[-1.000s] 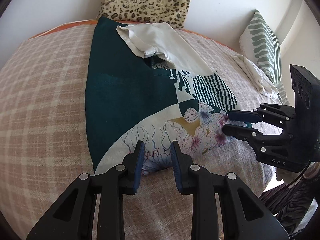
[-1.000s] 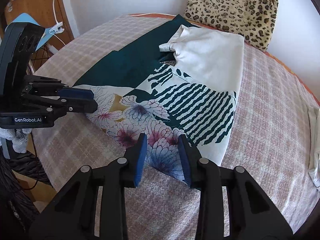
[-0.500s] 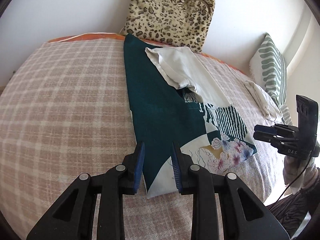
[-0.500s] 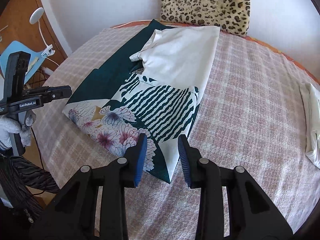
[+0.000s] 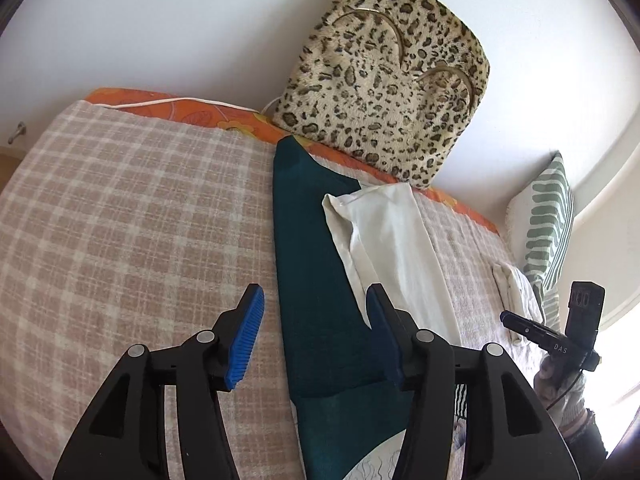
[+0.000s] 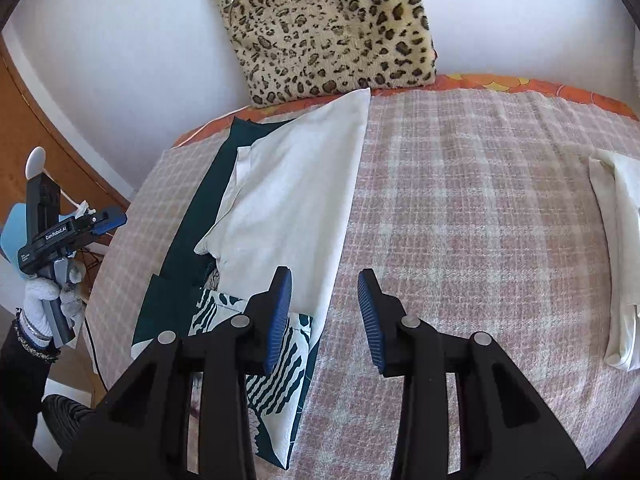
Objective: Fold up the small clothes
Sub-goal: 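Move both open tools to the collar end of the folded shirt, then close the left tool on the green edge while the right tool grips the cream edge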
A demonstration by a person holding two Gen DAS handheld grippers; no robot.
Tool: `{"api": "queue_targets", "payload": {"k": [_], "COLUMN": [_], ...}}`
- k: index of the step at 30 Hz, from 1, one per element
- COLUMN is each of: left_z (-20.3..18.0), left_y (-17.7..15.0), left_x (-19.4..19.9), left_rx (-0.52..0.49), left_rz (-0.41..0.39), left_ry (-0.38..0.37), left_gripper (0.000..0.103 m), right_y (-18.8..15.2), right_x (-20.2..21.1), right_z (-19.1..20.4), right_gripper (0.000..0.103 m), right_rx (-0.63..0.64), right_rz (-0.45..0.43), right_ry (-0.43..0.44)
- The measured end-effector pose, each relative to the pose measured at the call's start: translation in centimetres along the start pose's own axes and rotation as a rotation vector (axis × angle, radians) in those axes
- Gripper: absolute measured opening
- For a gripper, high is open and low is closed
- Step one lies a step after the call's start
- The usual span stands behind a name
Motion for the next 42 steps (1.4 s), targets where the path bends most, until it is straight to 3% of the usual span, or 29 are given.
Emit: {"api": "queue_targets", "payload": {"k": [8,15,23,26,28,31,33,36,38,42], "left_z": [0.4,0.9,0.4,0.8,0.9,0.8,0.7,1.0,1.5,1.8], "left_y": [5.8,9.1,10.0,10.3,10.4,10.7,10.6,10.8,10.8,11.0], "left_x": [-5.3,-11.0,-16.1,-17.3,-17.8,-18.0,-18.5,-18.7,-18.9,-19.2], "left_rx": [0.002,0.025,-0.023,-0.012,-0.010,-0.039,-0.059,-0.077,-0.076,-0.068], "left_rz": [0.005,0.031,0.080,0.084,0.086,0.059,0.060,0.032,0.012,0.005], "left_ry": [-0.004,-0.004,0.017,0.023,0.033,0.052,0.064,0.084,0.094,0.085], "left_gripper": [0.058,0.058,0.058,0.058,0.058,0.051,0.027,0.013,0.008,0.008], "right_y": [7.6,13.1,14.8,15.2,15.5,15.8,15.7,15.8,16.1,16.2], "right_x": [-4.4,-11.5,-17.2,-18.0,-18.4,-19.3,-19.6,-19.6,-19.4,-19.2], "right_z": [-2.5,-4.2,-6.5,-6.0,-5.5,-5.1,-4.8,-4.3,-4.9,-6.3], "right_gripper": [0.043,0.043,0.043,0.039,0.030,0.013,0.007,0.003,0.002,0.002], "right_rx": [-0.058,-0.086,-0.089,-0.056,-0.027,0.019,0.054,0.104,0.095,0.051], "right_rz": [-0.009,0.040,0.097,0.106,0.113,0.135,0.144,0.142,0.127,0.123], "right_ry": [0.029,0.016,-0.059,-0.064,-0.077,-0.111,-0.134,-0.154,-0.167,-0.144]}}
Point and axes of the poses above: each gripper's, at about its wrist camera, not at the fingertips, and x roughly against the way its jaws point, z to its left, y to its top, the point moved 8 cm from there along -x, roughly the way its jaws point, and after that the axes turned 6 degrees about y, right-handed, at the moved point
